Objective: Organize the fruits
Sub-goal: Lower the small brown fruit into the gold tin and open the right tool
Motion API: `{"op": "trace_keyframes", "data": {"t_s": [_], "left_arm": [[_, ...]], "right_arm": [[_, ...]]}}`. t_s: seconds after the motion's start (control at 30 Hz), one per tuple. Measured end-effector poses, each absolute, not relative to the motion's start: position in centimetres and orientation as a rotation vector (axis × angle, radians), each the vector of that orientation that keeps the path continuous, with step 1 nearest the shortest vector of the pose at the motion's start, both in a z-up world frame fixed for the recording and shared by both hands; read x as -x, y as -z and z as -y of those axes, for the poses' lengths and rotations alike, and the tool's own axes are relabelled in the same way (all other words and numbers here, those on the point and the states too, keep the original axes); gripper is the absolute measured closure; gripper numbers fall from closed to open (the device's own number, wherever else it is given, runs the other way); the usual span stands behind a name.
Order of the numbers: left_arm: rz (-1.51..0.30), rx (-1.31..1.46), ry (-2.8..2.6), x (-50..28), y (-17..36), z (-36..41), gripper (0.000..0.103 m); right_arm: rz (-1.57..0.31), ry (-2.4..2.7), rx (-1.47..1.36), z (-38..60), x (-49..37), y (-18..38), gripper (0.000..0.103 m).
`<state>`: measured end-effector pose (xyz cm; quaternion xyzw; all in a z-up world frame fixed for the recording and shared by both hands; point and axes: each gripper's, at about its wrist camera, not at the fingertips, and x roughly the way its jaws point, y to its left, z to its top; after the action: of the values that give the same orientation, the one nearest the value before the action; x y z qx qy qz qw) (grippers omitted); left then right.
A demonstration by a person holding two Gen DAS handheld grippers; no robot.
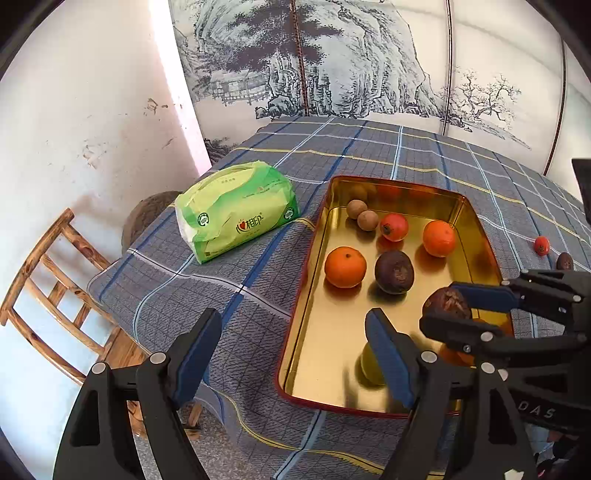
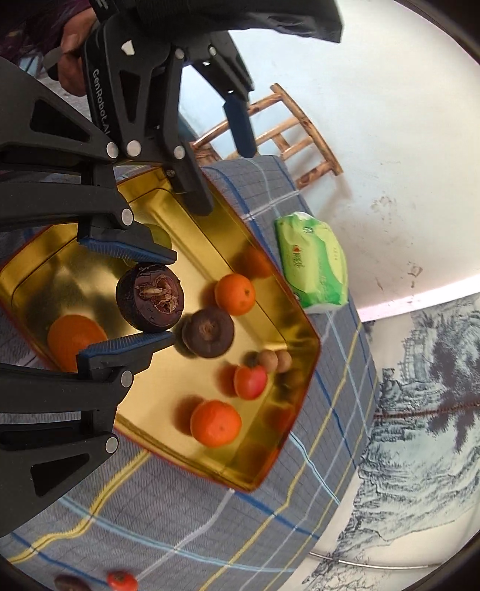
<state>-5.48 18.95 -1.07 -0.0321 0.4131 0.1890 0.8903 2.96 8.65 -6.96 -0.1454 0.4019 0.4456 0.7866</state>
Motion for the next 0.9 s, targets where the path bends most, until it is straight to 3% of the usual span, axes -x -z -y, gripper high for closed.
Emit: {"op": "trace_keyframes", "data": {"t_s": [0.9], "left_arm": [[-0.877,0.092,-0.407,5.9,2.2,-20.4,0.023]], "right_arm": [[-0.914,-0.956,0.314,-9.8,-3.2,8.6,0.064]]}}
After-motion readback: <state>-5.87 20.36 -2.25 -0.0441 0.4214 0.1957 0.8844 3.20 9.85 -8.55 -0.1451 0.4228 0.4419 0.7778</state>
